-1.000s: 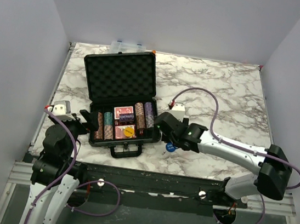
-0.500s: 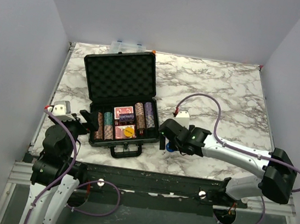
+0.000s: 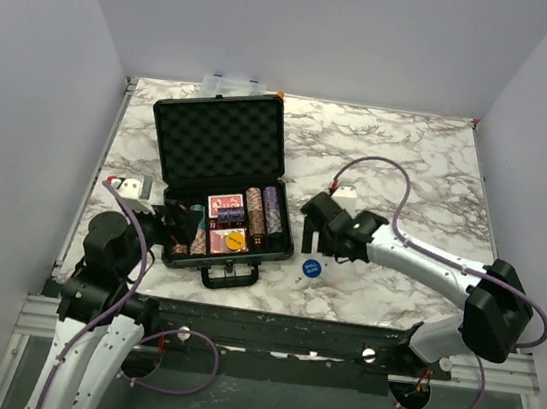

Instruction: Pack up texas hold em set

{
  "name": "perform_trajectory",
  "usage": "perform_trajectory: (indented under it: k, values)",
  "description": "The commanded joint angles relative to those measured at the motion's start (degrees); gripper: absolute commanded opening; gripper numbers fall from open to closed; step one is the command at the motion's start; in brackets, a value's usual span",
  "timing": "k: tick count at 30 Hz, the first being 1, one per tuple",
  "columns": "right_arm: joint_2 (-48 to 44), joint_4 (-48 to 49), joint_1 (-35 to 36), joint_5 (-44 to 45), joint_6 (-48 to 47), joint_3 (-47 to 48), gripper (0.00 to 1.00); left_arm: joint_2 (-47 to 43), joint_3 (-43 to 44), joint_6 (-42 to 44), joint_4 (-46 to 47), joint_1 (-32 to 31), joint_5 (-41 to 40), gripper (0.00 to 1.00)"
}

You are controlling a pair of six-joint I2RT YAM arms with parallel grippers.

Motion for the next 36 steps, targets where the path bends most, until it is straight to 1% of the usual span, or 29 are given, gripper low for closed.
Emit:
perform_trajectory:
  k: [1, 4, 6, 12, 15, 16, 19, 20, 22, 23, 26, 30, 36]
  values:
    - [-2.2, 2.23, -9.5, -0.73, -3.55, 2.2, 1.0, 7.32, 2.66, -1.33, 1.25, -0.38, 11.65, 0.89]
    - [-2.7, 1.43, -13.12, 1.27, -2.12, 2.86, 1.0, 12.38, 4.49, -2.41, 1.13, -2.59, 13.83, 0.86]
    - [-3.69, 1.34, -15.43, 1.43, -1.05, 2.55, 1.0, 15.74, 6.26, -2.76, 1.07, -6.42, 12.42, 0.85]
    - [-9.05, 3.3, -24.53, -2.08, 0.19, 0.56, 1.0, 24.87, 12.35, -4.46, 0.61, -21.17, 1.09, 0.81]
    - [-10.18, 0.84, -26.97, 0.29, -0.01, 2.24, 1.0, 30.05, 14.89, -6.23, 0.73, -28.73, -3.95, 0.8]
    - [-10.52, -0.03, -27.59, 1.26, 0.07, 2.74, 1.0, 32.01, 15.4, -6.91, 0.77, -31.47, -6.88, 0.79]
    - [-13.28, -1.02, -29.5, 2.77, 0.64, 3.56, 1.0, 37.99, 16.86, -8.17, 1.38, -37.49, -12.49, 0.76]
    - [-14.57, -1.03, -29.98, 3.27, 0.83, 3.72, 1.0, 39.85, 17.48, -8.41, 1.66, -39.13, -13.61, 0.74]
    - [-17.0, -1.3, -30.51, 4.39, 0.9, 4.66, 1.0, 43.48, 18.97, -9.21, 2.12, -41.89, -16.14, 0.67]
    - [-17.83, -1.97, -30.55, 5.0, 1.04, 5.43, 1.0, 45.14, 19.42, -9.57, 2.84, -43.44, -17.33, 0.67]
    - [-19.76, -4.1, -30.58, 7.0, 1.02, 8.49, 1.0, 49.36, 20.61, -9.75, 5.66, -47.64, -19.6, 0.67]
    - [-23.12, -6.07, -30.6, 10.96, 0.41, 11.91, 1.0, 56.93, 24.38, -9.85, 6.42, -51.77, -19.73, 0.67]
    - [-34.45, -3.81, -30.56, 13.65, -2.13, 12.63, 1.0, 68.82, 30.09, -12.14, 6.31, -55.87, -20.26, 0.69]
